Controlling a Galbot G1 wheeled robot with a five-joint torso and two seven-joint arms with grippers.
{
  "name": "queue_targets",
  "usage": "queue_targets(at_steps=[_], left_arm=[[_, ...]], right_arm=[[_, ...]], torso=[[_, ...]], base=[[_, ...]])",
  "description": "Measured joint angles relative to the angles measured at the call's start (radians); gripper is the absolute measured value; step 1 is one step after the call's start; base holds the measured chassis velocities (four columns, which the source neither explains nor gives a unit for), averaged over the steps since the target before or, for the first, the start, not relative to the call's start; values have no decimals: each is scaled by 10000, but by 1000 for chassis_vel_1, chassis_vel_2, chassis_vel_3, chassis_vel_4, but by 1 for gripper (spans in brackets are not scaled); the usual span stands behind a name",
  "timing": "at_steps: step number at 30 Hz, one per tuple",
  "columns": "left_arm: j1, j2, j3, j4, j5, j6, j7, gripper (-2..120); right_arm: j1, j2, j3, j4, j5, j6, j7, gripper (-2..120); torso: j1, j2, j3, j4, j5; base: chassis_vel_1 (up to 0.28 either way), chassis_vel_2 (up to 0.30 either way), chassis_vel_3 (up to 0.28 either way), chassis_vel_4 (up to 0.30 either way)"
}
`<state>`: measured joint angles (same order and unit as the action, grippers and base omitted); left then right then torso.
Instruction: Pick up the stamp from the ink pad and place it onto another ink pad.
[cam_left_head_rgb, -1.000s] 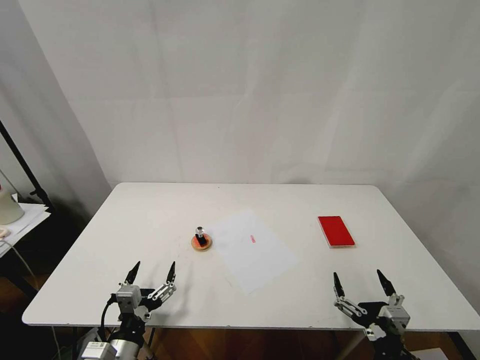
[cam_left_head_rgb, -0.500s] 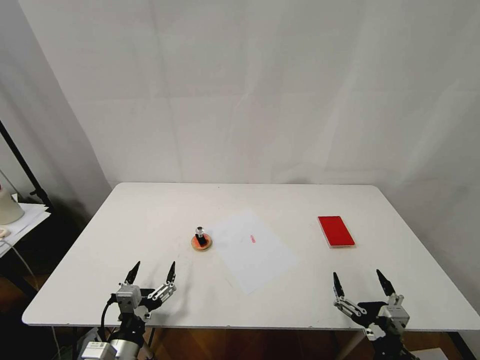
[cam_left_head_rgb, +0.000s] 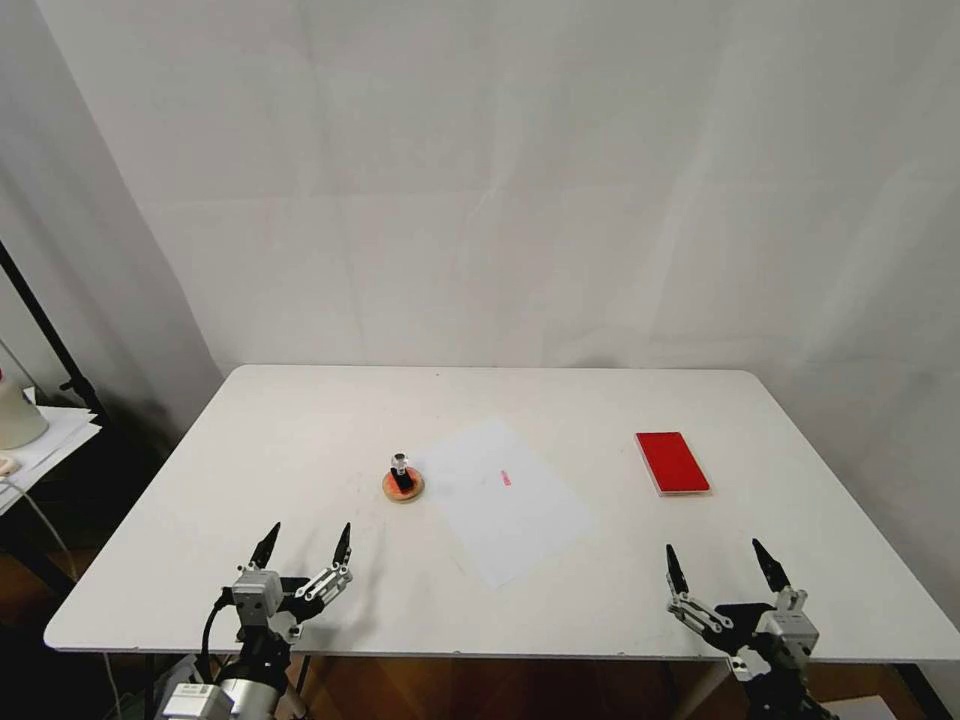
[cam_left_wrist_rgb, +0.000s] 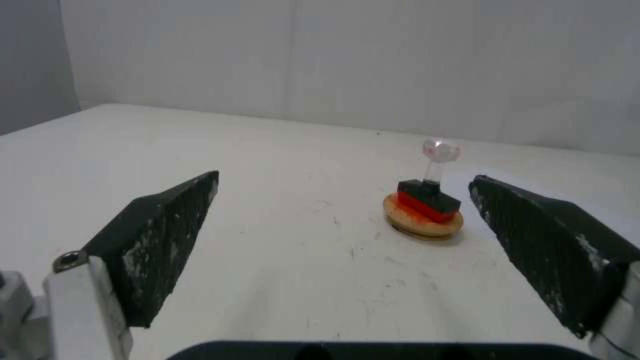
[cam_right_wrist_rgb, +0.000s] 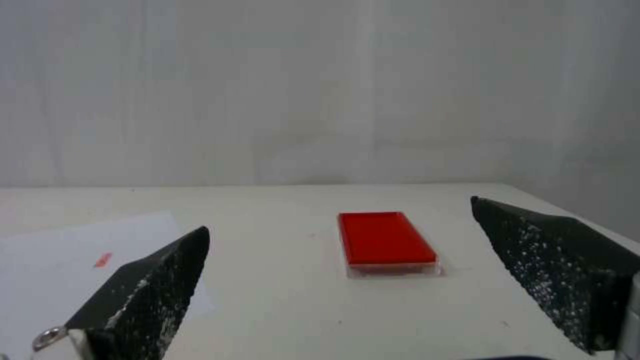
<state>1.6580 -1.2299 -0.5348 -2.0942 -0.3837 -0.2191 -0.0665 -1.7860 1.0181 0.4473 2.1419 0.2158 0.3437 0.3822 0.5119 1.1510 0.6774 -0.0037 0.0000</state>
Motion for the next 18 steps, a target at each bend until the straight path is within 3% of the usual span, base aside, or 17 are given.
queue_targets(at_steps=[18], left_arm=[[0,0,0,0,0,0,0,100]], right_arm=[[1,0,-1,0,4,0,0,100]], torso=[[0,0,0,0,0]], base=[[0,0,0,0]])
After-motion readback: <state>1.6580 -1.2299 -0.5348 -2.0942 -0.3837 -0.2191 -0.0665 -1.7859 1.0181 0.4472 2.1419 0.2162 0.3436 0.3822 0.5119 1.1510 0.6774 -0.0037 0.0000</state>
